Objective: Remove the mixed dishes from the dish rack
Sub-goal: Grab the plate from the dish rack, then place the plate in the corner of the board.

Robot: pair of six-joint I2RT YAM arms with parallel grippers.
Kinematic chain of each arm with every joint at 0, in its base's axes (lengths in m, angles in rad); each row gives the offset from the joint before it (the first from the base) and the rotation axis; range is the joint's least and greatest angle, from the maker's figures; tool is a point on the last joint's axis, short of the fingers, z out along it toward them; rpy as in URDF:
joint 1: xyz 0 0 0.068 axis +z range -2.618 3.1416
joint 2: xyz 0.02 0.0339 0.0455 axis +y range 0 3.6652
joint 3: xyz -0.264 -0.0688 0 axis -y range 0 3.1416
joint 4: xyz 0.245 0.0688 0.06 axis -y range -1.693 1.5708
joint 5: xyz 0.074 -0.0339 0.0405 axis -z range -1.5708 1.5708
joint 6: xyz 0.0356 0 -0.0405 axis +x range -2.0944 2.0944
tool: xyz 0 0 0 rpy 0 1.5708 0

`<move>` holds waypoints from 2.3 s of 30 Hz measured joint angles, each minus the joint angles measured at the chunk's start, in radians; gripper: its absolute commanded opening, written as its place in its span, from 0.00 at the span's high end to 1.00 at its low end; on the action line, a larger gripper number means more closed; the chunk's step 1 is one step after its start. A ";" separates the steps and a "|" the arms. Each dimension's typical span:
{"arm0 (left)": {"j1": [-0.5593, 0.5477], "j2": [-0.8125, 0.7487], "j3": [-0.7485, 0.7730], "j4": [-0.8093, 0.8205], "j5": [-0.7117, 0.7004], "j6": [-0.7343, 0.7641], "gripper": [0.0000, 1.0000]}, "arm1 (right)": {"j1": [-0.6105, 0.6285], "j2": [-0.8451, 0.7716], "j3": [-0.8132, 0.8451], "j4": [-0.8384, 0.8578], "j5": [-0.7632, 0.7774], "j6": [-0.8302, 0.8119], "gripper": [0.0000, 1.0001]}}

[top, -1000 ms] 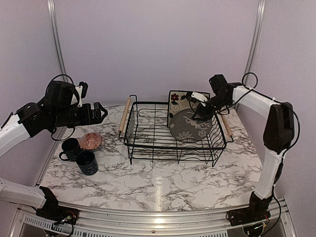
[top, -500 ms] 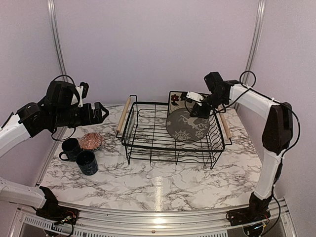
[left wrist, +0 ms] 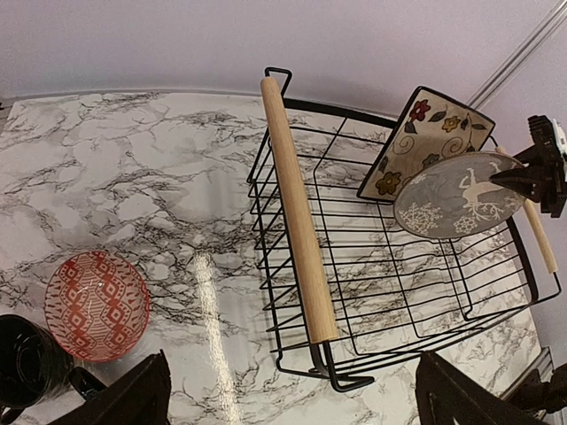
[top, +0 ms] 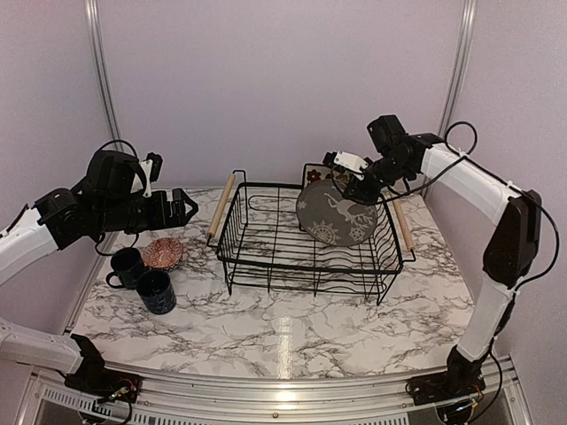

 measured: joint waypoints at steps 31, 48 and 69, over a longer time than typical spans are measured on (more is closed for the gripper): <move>0.000 -0.107 -0.114 0.041 0.031 -0.038 0.01 | -0.170 -0.718 -0.732 0.734 0.647 1.551 1.00; 0.000 -0.103 -0.150 0.061 0.044 -0.063 0.01 | -0.554 -0.660 -1.018 0.804 0.523 1.824 1.00; 0.000 -0.105 -0.165 0.070 0.058 -0.087 0.01 | -0.583 -0.387 -1.220 1.246 0.296 1.909 1.00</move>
